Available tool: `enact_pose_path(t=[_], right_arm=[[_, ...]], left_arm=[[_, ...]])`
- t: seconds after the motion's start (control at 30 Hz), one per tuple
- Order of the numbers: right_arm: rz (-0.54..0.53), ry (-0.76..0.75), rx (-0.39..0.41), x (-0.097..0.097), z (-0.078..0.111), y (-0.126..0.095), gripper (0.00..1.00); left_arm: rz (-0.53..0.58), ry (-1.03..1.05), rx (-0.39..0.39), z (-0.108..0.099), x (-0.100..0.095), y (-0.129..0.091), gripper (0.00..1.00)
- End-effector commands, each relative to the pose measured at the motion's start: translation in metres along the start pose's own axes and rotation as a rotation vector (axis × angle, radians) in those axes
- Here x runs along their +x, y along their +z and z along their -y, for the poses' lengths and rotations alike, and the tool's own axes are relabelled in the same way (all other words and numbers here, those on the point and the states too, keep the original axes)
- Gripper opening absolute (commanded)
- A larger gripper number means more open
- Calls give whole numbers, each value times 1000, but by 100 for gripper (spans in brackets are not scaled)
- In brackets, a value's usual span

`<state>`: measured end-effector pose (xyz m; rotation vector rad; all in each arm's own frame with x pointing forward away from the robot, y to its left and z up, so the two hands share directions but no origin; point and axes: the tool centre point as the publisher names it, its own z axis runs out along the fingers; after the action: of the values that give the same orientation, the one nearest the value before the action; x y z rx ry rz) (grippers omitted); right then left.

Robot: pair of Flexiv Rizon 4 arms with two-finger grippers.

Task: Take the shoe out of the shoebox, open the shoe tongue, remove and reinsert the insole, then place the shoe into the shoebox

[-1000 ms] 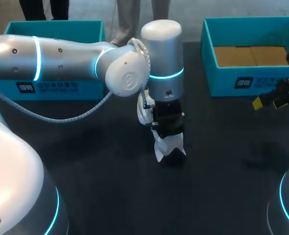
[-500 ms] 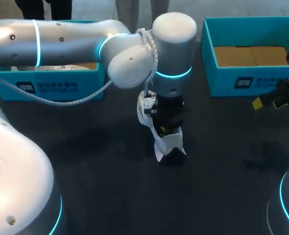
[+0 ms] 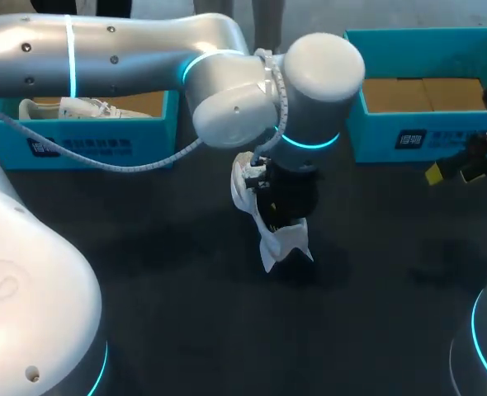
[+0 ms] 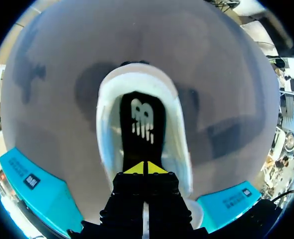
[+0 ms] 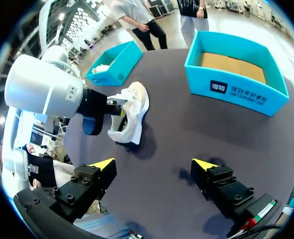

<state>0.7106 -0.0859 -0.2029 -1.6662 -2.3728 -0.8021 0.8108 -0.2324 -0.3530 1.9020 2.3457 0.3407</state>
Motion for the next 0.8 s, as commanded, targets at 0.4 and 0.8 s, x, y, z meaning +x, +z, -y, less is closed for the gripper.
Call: enact_pose_path(t=[0.4, 0.8], right_arm=[[2, 1, 1, 0, 0, 1, 100], [2, 1, 1, 0, 0, 1, 100]], left_arm=[[10, -113, -55, -12, -2, -5, 0], [-7, -149, -32, -10, 7, 1, 96]])
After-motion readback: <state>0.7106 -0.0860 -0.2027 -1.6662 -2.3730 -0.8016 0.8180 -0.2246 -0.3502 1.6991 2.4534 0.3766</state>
